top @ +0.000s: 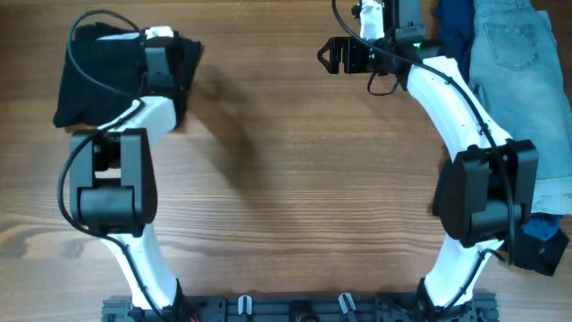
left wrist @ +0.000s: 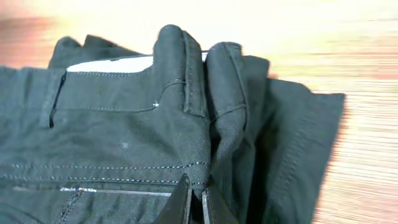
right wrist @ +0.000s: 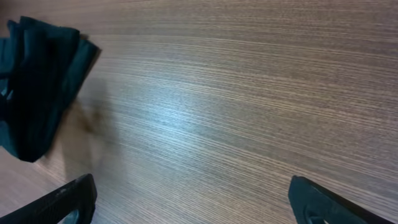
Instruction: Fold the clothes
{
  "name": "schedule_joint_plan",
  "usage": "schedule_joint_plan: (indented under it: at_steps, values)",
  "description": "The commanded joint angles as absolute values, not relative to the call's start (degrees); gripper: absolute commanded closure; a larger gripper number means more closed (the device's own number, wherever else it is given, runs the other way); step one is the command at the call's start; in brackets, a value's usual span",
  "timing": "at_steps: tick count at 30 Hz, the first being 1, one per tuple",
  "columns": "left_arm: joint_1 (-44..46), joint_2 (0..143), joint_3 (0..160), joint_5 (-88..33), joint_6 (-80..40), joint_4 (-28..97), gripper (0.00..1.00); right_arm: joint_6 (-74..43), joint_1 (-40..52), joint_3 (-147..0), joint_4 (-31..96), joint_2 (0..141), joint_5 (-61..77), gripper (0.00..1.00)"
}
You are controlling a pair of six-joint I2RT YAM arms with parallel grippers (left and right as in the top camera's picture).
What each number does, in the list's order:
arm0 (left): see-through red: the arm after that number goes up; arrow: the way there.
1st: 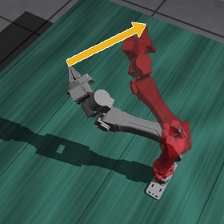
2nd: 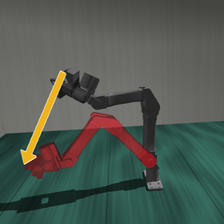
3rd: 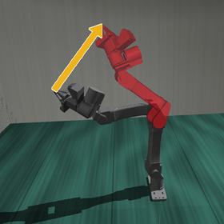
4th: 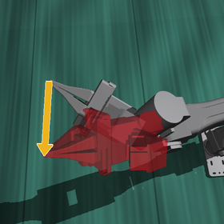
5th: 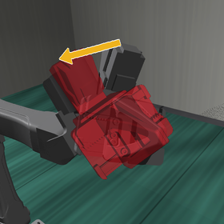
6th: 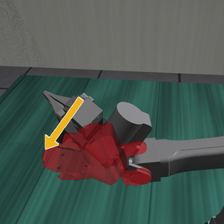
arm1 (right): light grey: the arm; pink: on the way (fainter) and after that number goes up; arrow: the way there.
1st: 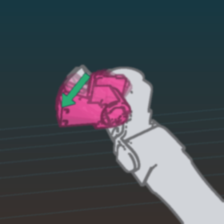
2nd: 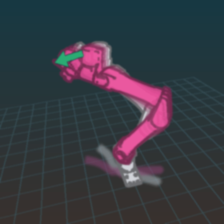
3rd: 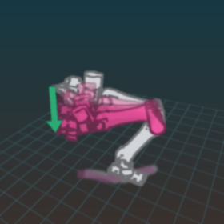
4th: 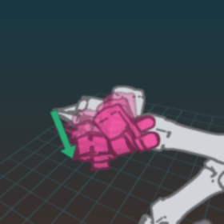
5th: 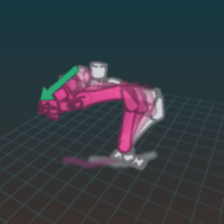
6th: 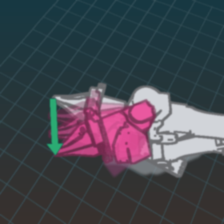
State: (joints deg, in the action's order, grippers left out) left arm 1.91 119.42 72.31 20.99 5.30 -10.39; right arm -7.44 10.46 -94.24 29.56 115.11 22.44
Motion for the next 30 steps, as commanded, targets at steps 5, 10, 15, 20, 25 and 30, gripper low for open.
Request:
schedule_joint_plan:
  at_steps: [5, 10, 15, 20, 25, 30]
  values:
    - [5.1, 117.0, 72.2, 20.4, 5.1, -8.0, 0.86, -7.4, 10.5, -94.9, 29.4, 114.1, 21.8, 0.0]
    - [4.5, 116.9, 72.2, 21.0, 6.1, -7.7, 0.0, -7.5, 10.5, -94.9, 29.5, 114.1, 21.9, 0.0]
    - [3.9, 114.8, 72.3, 23.7, 5.8, -7.8, 0.0, -7.4, 10.5, -94.9, 29.9, 114.1, 21.8, 0.0]
    - [2.5, 112.0, 72.3, 18.0, 3.4, -5.9, 0.14, -7.5, 10.5, -94.9, 29.8, 114.1, 21.8, 0.0]
    - [-0.9, 114.0, 72.3, 10.8, -3.6, -0.3, 0.76, -7.5, 10.5, -94.9, 29.7, 114.1, 21.8, 0.0]
    - [-4.5, 116.9, 72.3, 4.0, -8.0, 0.4, 0.91, -7.5, 10.5, -94.9, 29.8, 114.1, 21.9, 0.0]
